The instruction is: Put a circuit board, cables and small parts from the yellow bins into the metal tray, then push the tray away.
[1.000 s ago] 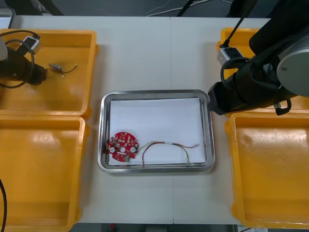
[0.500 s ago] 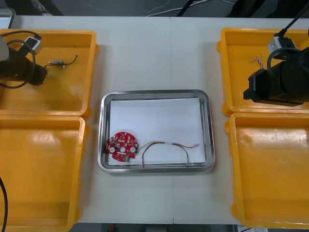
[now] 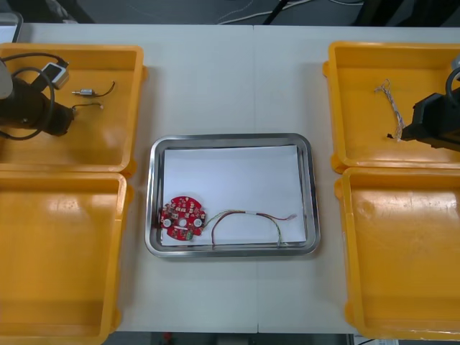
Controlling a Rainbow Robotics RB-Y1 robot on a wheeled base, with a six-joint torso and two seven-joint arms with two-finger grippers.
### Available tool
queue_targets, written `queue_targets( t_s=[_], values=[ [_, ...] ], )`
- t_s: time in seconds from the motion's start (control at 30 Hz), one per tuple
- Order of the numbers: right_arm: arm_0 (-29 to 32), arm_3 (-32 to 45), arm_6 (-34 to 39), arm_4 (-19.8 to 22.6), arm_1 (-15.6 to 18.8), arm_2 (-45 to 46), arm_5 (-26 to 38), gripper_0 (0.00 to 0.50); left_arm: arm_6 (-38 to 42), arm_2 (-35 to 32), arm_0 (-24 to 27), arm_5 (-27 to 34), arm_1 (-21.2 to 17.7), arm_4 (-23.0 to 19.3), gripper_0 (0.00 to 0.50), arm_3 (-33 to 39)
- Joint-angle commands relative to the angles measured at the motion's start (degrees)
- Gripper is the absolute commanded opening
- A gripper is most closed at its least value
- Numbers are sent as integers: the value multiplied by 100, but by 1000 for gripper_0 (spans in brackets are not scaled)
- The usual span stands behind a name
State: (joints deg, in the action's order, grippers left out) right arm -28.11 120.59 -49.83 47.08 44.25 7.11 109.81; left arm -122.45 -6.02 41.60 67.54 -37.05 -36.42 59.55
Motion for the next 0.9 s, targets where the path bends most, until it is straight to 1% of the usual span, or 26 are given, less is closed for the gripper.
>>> queue_targets(
  t_s=[0.03,0.17,0.27,0.4,0.47,0.5,0.53,0.57,0.6,0.63,0.67,0.7,0.73,0.8,0.9],
  values=[
    [-2,-106,-246,-103,339,168,19,463,-306,-119,-504,207,-30,-129,0,716],
    [-125,-369,-378,-76,391,177,19,462,-244,-145,-829,321,-56,-217,0,1173],
    [-248,-589,-510,-59,435,186,19,463,-191,-154,-1049,339,-65,-208,0,1455],
    [-494,-1037,-984,-217,435,177,19,463,-130,-216,-1269,435,-74,-208,0,1718],
    [-608,-1257,-1169,-279,435,177,19,463,-130,-242,-1295,488,-74,-208,0,1771],
    [-705,-1406,-1283,-323,435,177,19,461,-121,-242,-1295,497,-74,-208,14,1771],
    [-793,-1573,-1406,-358,435,177,19,463,-121,-242,-1295,497,-74,-217,84,1771],
    [-828,-1644,-1450,-375,435,177,19,461,-121,-242,-1295,497,-74,-217,132,1771],
    [-916,-1784,-1556,-410,427,177,19,463,-121,-251,-1295,497,-74,-217,255,1771],
    [-977,-1916,-1670,-419,427,177,19,463,-121,-251,-1295,497,-74,-226,343,1771],
    [-1003,-1978,-1714,-437,427,177,19,463,-121,-251,-1295,488,-74,-226,373,1771],
    [-1074,-2083,-1802,-463,427,177,19,463,-121,-251,-1295,497,-74,-234,423,1771],
    [-1135,-2206,-1899,-490,427,177,19,462,-121,-268,-1295,497,-74,-234,456,1771],
    [-1214,-2373,-2022,-525,427,177,19,462,-130,-286,-1295,550,-74,-234,500,1771],
    [-1364,-2672,-2250,-595,427,151,19,463,-121,-356,-1295,769,-83,-234,500,1877]
  ],
)
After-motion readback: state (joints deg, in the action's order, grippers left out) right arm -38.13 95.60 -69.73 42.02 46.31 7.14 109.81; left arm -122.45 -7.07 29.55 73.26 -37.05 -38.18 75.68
